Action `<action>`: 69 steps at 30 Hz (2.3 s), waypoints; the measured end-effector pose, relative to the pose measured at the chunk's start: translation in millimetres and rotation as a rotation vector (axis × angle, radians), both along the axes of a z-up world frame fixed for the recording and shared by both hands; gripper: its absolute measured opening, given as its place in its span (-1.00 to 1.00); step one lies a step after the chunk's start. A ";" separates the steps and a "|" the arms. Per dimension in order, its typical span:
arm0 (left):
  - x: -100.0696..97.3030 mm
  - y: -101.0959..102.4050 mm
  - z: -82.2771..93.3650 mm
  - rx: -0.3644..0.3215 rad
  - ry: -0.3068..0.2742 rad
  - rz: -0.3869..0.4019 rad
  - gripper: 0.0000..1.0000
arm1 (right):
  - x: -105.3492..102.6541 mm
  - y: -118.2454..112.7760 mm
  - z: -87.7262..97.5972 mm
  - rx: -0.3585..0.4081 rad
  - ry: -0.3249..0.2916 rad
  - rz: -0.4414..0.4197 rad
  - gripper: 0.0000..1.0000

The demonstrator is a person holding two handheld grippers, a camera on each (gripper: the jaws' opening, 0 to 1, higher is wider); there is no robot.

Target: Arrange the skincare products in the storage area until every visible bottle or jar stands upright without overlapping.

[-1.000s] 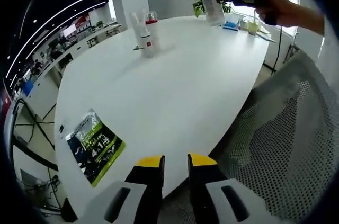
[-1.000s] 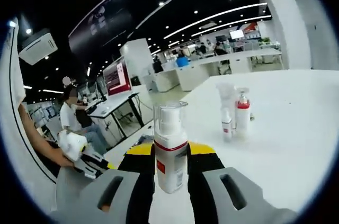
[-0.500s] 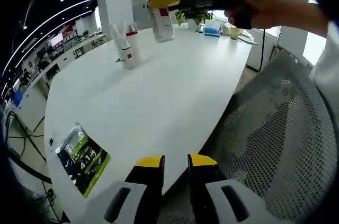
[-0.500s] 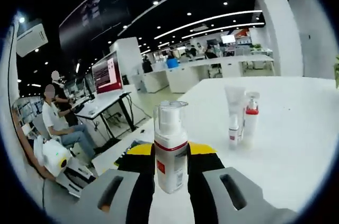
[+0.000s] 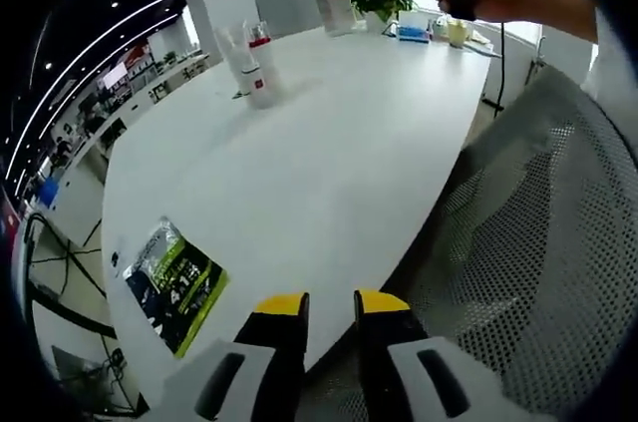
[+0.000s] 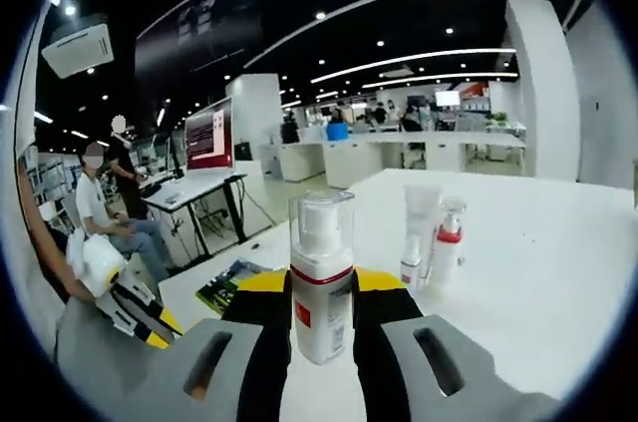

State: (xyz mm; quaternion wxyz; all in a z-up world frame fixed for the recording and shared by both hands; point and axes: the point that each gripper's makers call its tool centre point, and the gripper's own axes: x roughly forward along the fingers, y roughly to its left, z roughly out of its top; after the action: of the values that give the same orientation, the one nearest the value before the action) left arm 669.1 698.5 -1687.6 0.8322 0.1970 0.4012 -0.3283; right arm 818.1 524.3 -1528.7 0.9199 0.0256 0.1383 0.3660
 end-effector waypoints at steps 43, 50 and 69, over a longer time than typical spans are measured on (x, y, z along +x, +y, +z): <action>-9.6 -8.5 -8.1 -0.003 0.058 -0.063 -0.62 | 123.4 -28.2 -69.3 -0.109 -0.115 -0.164 -0.59; -5.6 -5.6 -7.6 0.002 0.049 -0.045 -0.62 | 138.5 -28.0 -92.3 -0.127 -0.124 -0.156 -0.59; -5.8 -0.4 -10.8 0.024 0.061 -0.030 -0.62 | 154.7 -28.8 -121.4 -0.161 -0.140 -0.129 -0.60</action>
State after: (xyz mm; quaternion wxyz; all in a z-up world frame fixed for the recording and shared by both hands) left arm 663.3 698.1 -1698.4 0.8121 0.2026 0.4273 -0.3419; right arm 972.7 495.5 -1650.1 0.9480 -0.0648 0.1009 0.2949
